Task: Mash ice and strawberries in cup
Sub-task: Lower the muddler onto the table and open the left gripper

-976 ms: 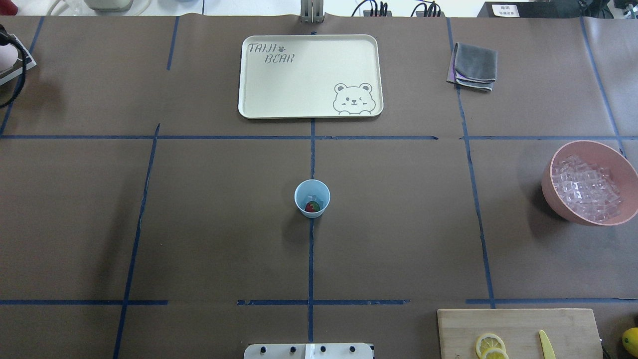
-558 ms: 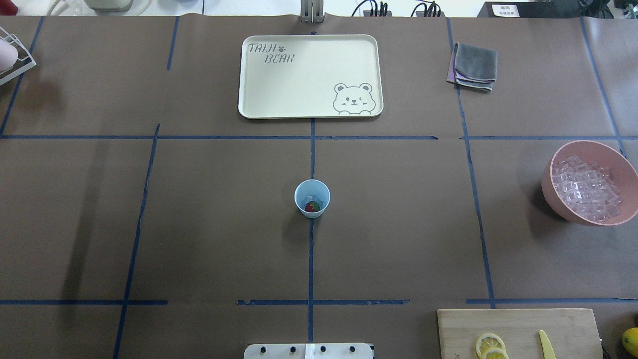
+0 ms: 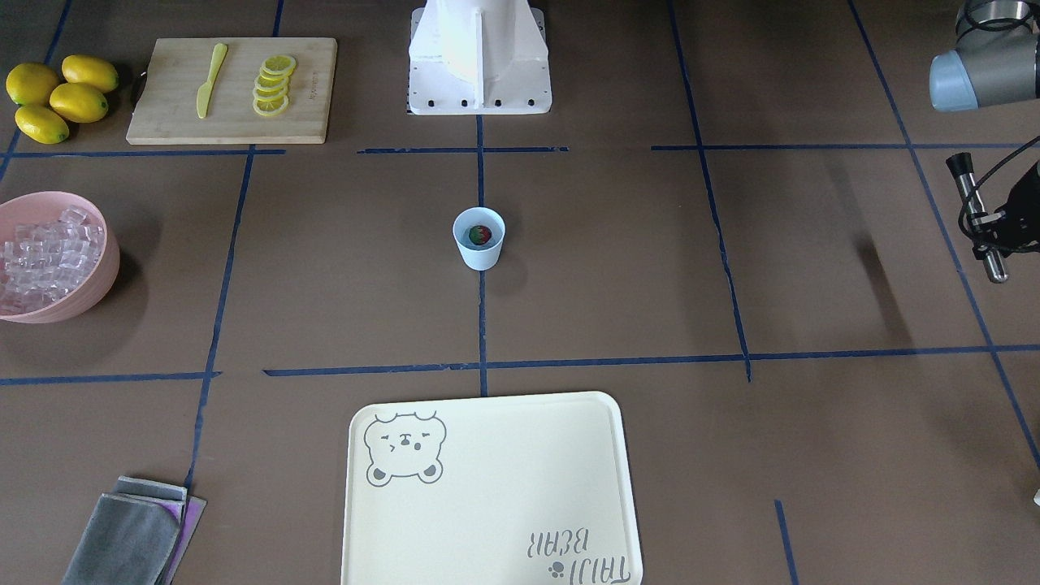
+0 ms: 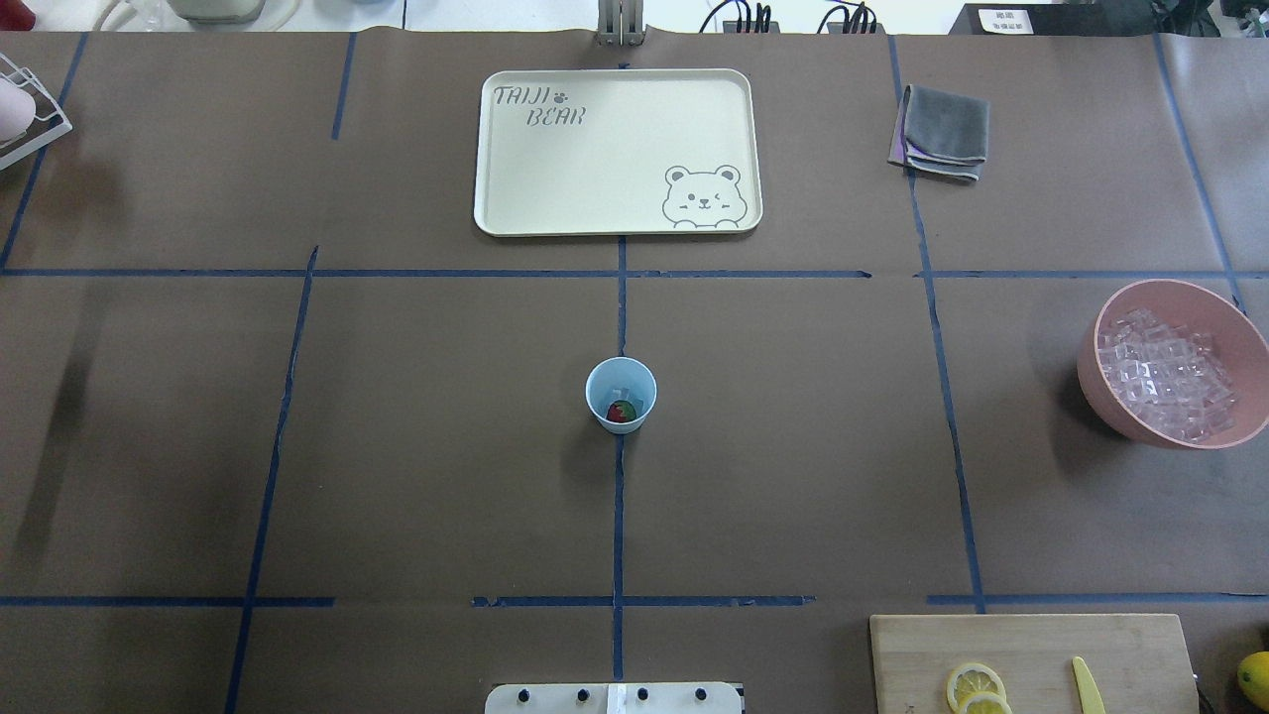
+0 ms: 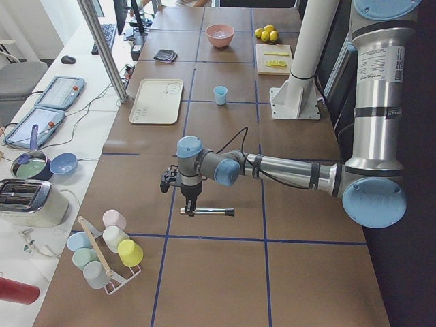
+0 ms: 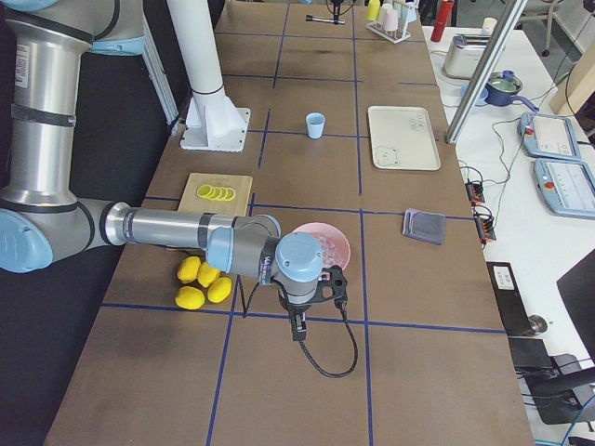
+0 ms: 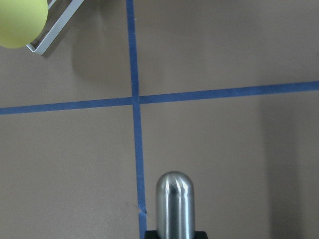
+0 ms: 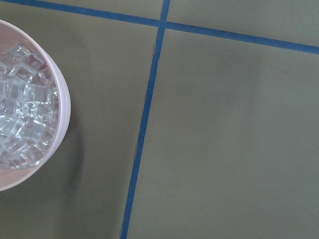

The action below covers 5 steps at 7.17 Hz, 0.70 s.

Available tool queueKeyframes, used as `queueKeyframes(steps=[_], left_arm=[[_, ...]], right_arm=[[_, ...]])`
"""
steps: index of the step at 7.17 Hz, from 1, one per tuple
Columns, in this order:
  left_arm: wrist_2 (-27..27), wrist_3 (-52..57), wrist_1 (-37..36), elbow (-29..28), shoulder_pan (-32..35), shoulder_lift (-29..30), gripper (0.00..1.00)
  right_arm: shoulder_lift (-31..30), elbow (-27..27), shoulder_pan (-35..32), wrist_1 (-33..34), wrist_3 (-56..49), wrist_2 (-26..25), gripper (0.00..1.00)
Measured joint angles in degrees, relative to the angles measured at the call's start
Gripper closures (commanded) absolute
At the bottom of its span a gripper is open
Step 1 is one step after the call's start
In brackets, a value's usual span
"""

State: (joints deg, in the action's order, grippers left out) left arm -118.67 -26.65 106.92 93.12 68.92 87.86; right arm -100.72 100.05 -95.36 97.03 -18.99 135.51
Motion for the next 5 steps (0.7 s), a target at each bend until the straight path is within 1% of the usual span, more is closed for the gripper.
queueKeyframes(steps=[1,4,5], left_arm=[[-0.2,-2.5,5.0,-3.5,-0.1,0.1,0.99],[-1.9,-4.7,11.4,-8.1,-1.7,0.2,0.97],[-2.1,-4.8,13.9,-9.7,-2.9,0.2,0.91]], right_arm=[[0.0,0.0,0.0,0.0,0.0,0.0,0.0],[0.0,0.0,0.0,0.0,0.0,-0.1,0.01],[0.0,0.0,0.0,0.0,0.0,0.0,0.01]])
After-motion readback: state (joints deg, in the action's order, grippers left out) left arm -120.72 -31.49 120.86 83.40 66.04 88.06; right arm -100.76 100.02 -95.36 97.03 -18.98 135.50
